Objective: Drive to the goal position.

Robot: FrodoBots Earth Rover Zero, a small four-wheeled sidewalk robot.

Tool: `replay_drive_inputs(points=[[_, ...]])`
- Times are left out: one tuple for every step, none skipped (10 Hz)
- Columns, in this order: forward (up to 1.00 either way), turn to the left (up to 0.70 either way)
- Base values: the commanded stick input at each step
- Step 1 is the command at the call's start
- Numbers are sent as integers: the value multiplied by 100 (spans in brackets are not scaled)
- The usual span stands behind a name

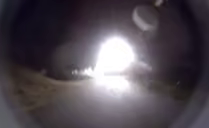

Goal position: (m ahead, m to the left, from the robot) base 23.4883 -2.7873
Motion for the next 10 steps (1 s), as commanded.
replay_drive_inputs(points=[[100,-16],[100,-20],[100,-21],[100,-17],[100,-11],[100,-6],[100,-3],[100,-3],[100,-3],[100,-3]])
